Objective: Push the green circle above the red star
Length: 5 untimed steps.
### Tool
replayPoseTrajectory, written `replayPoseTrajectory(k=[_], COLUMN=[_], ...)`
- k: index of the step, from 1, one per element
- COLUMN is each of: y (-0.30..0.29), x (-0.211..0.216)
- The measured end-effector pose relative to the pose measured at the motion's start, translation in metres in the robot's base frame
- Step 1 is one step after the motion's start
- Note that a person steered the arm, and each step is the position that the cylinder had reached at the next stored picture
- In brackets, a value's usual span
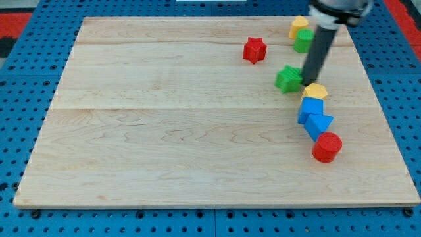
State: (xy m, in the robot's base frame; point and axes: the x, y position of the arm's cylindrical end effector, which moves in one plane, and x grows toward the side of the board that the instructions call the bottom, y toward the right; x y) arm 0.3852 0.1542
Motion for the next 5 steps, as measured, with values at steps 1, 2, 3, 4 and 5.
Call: replayPoseTrajectory(k=[1, 2, 3, 4, 5], y=[-0.019, -0.035, -0.050, -0.005, 0.085], x=[0.000, -0.003, -0.010, -0.009, -0.012])
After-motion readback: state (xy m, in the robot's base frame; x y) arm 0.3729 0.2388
